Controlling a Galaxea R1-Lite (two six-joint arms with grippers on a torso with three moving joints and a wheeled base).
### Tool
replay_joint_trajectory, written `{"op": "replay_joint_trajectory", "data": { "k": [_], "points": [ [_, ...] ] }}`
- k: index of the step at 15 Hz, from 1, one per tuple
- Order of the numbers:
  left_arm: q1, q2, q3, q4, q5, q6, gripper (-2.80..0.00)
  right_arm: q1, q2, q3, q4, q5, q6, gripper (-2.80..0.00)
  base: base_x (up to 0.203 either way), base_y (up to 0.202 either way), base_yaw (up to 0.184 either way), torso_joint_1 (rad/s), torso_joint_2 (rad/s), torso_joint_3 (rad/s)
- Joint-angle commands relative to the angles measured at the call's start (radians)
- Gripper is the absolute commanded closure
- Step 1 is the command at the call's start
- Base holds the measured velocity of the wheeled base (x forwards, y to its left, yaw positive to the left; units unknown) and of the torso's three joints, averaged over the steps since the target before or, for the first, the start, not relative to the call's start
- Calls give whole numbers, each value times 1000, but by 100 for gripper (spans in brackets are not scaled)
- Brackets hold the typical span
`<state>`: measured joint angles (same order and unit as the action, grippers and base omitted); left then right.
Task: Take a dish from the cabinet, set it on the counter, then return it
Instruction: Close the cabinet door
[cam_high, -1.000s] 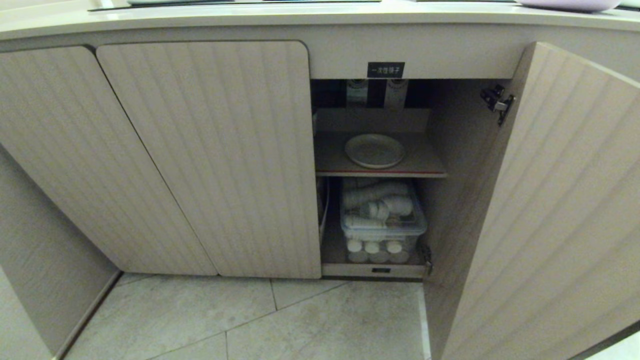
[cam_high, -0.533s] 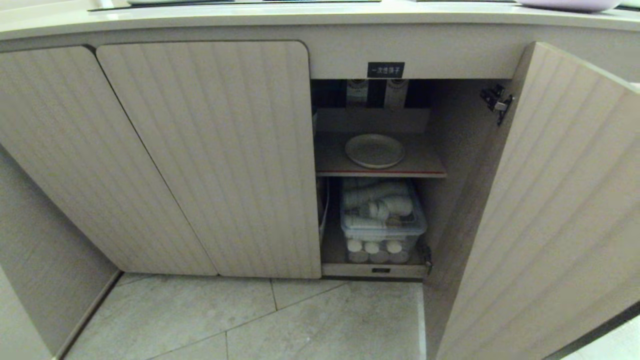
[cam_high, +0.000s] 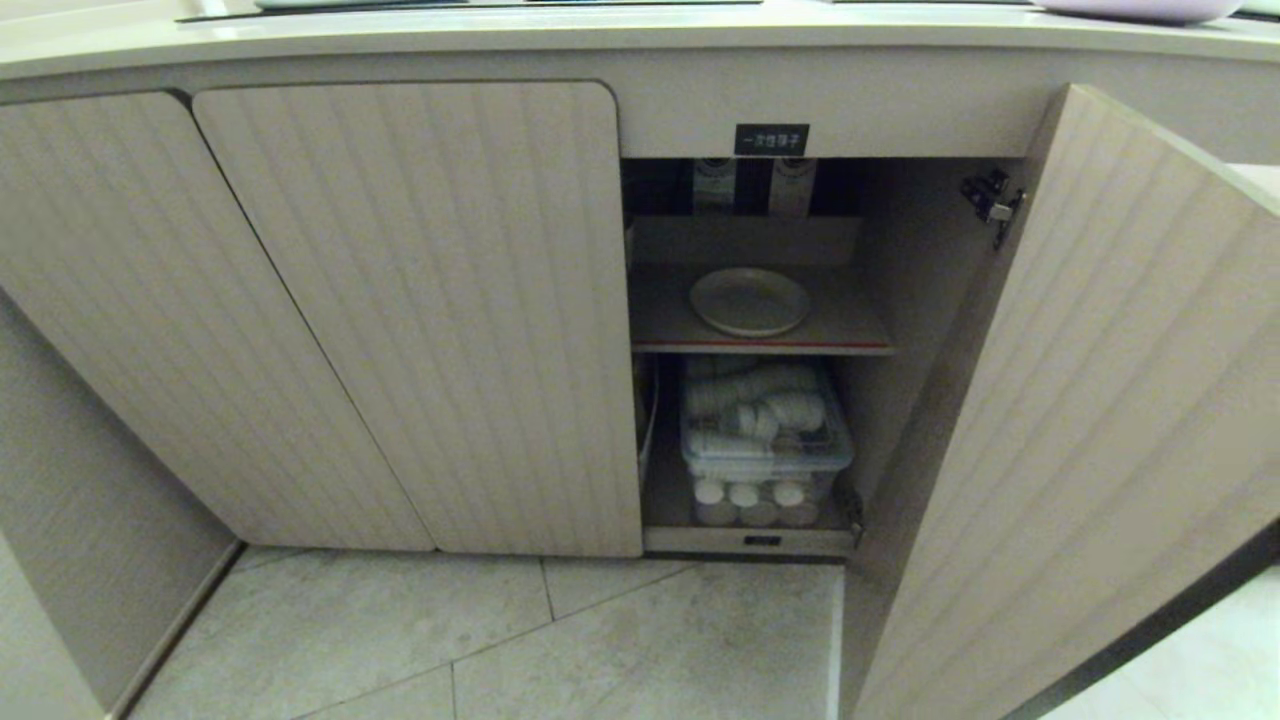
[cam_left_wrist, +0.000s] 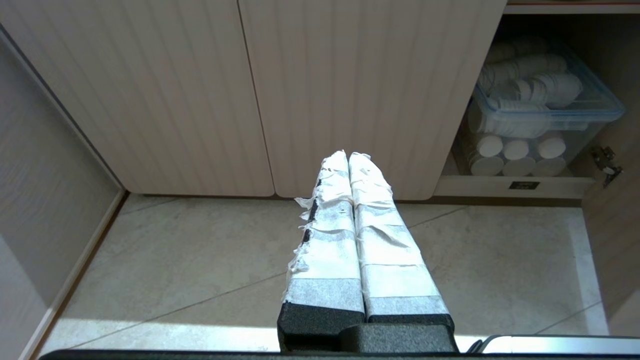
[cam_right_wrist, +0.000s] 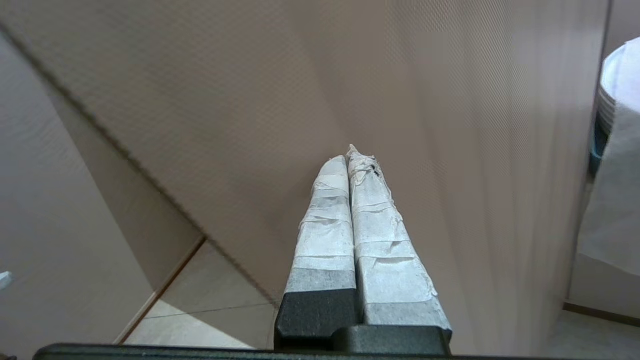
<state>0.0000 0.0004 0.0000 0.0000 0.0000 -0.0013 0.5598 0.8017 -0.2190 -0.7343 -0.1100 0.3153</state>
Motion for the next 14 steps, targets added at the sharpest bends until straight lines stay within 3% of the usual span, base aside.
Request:
{"op": "replay_joint_trajectory", "data": {
  "k": [1, 14],
  "points": [
    [0, 0, 0, 0, 0, 0, 0, 3, 74, -11, -28, 0, 5, 0, 0, 0, 0, 0, 0, 0],
    [0, 0, 0, 0, 0, 0, 0, 5, 327, -105, -184, -2, 36, 0, 0, 0, 0, 0, 0, 0]
  ]
}}
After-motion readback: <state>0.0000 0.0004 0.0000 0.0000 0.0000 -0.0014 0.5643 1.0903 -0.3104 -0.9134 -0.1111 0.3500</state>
